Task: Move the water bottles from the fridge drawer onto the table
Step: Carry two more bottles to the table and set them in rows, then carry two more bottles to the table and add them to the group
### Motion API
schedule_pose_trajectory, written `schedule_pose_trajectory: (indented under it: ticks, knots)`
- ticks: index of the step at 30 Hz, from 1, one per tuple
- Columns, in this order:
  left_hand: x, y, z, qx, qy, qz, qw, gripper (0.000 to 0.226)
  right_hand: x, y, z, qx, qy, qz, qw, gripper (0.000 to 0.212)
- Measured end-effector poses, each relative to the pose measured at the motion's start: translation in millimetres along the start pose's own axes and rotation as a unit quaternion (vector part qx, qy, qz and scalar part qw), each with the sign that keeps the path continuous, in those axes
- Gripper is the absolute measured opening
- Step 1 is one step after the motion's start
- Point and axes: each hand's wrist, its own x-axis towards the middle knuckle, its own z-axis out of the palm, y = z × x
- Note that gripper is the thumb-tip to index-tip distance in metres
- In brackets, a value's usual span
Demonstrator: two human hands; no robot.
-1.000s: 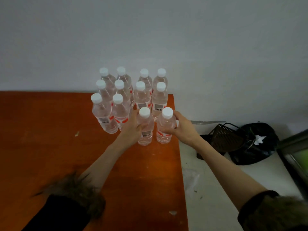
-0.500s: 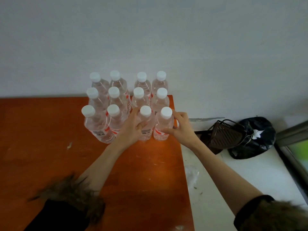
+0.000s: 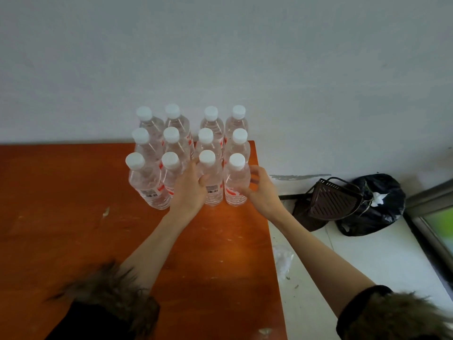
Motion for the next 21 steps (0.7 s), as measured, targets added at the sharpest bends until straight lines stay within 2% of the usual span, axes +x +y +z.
schedule_pose_trajectory:
  ticks: [7, 11, 16, 19, 21]
  knots:
    - [-12, 8, -5, 0.032, -0.023, 0.015, 0.999, 0.051, -8, -7, -6, 0.007, -0.046, 0.007, 0.999, 0.062]
    - [-28, 15, -7, 0.037, -0.038, 0.032, 0.998, 0.051, -28, -9, -15, -0.016, -0.035, -0.023, 0.999, 0.061]
    - [-68, 30, -2, 0.102, -0.081, 0.054, 0.99, 0.043, -64, 3, -45, -0.156, 0.001, -0.05, 0.986, 0.067]
    - [-90, 46, 3, 0.103, -0.093, 0.147, 0.979, 0.054, -92, 5, -73, -0.241, 0.026, -0.086, 0.967, 0.067]
    - [-99, 61, 5, 0.153, -0.092, 0.193, 0.965, 0.061, -112, 7, -95, -0.306, 0.055, -0.106, 0.944, 0.069]
